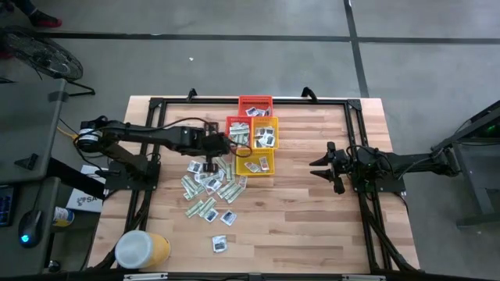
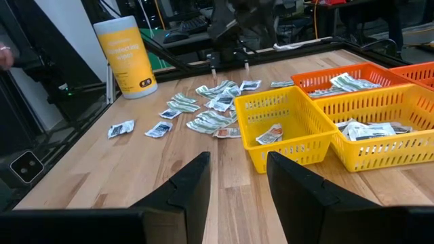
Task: Pick & Place First Aid Supplies
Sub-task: Put the towelette pack into the top yellow bin
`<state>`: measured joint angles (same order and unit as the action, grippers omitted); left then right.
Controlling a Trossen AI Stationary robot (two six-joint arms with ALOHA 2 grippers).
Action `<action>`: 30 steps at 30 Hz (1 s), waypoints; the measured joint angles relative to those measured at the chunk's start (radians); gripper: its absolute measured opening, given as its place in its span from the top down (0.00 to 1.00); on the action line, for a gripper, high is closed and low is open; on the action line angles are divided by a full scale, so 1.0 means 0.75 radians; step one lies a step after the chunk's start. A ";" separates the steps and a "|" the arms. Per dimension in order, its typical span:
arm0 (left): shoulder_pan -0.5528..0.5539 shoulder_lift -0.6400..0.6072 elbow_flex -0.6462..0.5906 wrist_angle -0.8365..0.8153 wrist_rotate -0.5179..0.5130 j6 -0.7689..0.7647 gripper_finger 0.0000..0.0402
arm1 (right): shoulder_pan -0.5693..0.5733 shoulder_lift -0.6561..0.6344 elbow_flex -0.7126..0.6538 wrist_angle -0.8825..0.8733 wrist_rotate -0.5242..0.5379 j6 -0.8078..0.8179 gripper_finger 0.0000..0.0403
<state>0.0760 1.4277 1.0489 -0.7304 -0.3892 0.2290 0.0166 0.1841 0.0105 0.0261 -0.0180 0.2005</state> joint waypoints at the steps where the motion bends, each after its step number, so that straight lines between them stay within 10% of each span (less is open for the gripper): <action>1: -0.001 0.001 0.000 0.052 0.003 0.094 1.00 | 0.001 -0.001 0.000 0.000 0.000 0.000 0.65; 11: 0.014 0.132 0.003 0.442 0.007 0.585 1.00 | 0.000 -0.001 0.000 0.000 0.000 0.000 0.65; 30: 0.193 0.692 0.686 0.235 0.107 0.621 1.00 | 0.000 0.014 0.001 0.000 0.002 0.001 0.65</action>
<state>0.2205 1.9467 1.5631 -0.5543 -0.3087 0.6947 0.0167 0.1942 0.0113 0.0261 -0.0165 0.2008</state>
